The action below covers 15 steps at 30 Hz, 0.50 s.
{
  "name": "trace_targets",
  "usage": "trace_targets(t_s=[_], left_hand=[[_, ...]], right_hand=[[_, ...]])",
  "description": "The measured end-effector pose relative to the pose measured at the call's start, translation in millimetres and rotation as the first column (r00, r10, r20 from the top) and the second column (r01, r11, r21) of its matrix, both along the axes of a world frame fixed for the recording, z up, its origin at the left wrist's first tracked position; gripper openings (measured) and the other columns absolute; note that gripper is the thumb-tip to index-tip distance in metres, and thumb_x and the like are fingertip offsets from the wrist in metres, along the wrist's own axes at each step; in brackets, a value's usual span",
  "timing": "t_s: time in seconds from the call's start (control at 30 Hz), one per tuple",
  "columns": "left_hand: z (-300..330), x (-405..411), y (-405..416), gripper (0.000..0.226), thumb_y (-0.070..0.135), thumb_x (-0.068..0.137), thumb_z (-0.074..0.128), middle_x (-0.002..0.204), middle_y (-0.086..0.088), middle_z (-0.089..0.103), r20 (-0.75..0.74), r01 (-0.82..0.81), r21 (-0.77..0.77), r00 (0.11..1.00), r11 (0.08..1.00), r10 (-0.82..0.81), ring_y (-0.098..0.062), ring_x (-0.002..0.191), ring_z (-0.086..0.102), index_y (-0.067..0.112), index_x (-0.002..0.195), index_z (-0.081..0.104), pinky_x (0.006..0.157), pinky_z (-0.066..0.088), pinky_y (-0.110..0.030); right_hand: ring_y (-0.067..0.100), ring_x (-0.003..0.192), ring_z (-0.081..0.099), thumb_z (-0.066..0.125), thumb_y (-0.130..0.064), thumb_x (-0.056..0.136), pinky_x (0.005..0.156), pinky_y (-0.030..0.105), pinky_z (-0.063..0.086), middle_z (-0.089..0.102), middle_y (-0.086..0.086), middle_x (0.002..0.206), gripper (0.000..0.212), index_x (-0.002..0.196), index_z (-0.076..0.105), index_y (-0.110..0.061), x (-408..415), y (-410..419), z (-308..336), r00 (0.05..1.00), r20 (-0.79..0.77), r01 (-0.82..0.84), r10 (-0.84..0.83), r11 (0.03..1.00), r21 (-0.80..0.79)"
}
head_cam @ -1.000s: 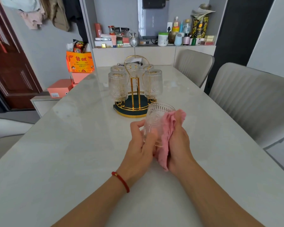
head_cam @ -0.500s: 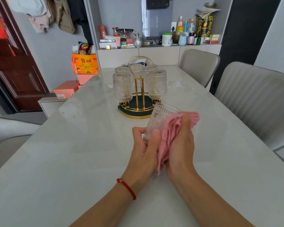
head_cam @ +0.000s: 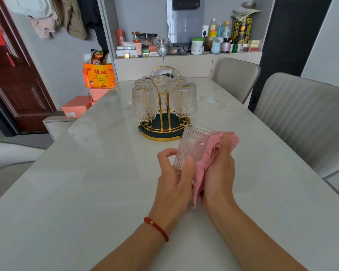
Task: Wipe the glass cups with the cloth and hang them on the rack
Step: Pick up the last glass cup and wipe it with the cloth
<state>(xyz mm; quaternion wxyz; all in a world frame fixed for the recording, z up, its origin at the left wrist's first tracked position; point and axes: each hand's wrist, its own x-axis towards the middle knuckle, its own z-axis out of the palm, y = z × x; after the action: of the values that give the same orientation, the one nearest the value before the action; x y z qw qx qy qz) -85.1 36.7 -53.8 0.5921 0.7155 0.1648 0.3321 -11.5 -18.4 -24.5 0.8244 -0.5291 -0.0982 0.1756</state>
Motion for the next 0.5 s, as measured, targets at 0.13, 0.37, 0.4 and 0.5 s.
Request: trace_targets(t_s=[0.13, 0.37, 0.4, 0.5], left_hand=[[4.1, -8.8, 1.8, 0.031, 0.051, 0.100, 0.052, 0.061, -0.002, 0.065, 0.033, 0.078, 0.024, 0.996, 0.997, -0.079, -0.014, 0.054, 0.061, 0.032, 0.116, 0.033, 0.053, 0.056, -0.037], [17.0, -7.3, 11.1, 0.045, 0.064, 0.089, 0.045, 0.064, -0.012, 0.049, -0.072, 0.162, -0.466, 0.973, 0.870, -0.220, -0.018, 0.044, 0.030, 0.022, 0.103, 0.041, 0.046, 0.026, -0.026], [18.3, -6.3, 12.2, 0.051, 0.066, 0.094, 0.039, 0.063, -0.011, 0.049, -0.078, 0.189, -0.552, 0.958, 0.812, -0.275, -0.015, 0.042, 0.029, 0.016, 0.105, 0.047, 0.044, 0.023, -0.023], [12.5, 0.5, 7.2, 0.075, 0.074, 0.093, 0.029, 0.059, -0.010, 0.053, -0.167, 0.113, -0.545, 0.956, 0.830, -0.240, -0.017, 0.040, 0.038, 0.003, 0.106, 0.052, 0.041, 0.029, -0.022]], right_hand=[[0.040, 0.092, 0.073, 0.038, -0.080, 0.080, 0.087, 0.065, 0.056, 0.078, 0.015, 0.089, 0.066, 0.072, 0.077, -0.027, -7.8, -2.2, 2.2, 0.999, -0.019, -0.038, 0.040, 0.994, 0.103], [0.010, 0.053, 0.064, 0.047, -0.054, 0.101, 0.052, 0.022, 0.052, 0.061, -0.006, 0.064, 0.037, 0.073, 0.056, -0.031, 8.2, -12.6, 3.5, 0.984, -0.057, -0.168, 0.170, 0.985, 0.040], [-0.004, 0.050, 0.060, 0.046, -0.027, 0.108, 0.051, 0.016, 0.049, 0.056, -0.011, 0.073, 0.029, 0.080, 0.048, -0.038, 16.3, -12.0, 4.3, 0.988, -0.096, -0.114, 0.120, 0.992, 0.059], [-0.005, 0.054, 0.059, 0.036, -0.016, 0.110, 0.045, 0.005, 0.040, 0.051, -0.009, 0.076, 0.034, 0.082, 0.045, -0.033, 25.9, -8.5, 3.8, 0.997, -0.082, -0.005, 0.004, 1.000, -0.007]])
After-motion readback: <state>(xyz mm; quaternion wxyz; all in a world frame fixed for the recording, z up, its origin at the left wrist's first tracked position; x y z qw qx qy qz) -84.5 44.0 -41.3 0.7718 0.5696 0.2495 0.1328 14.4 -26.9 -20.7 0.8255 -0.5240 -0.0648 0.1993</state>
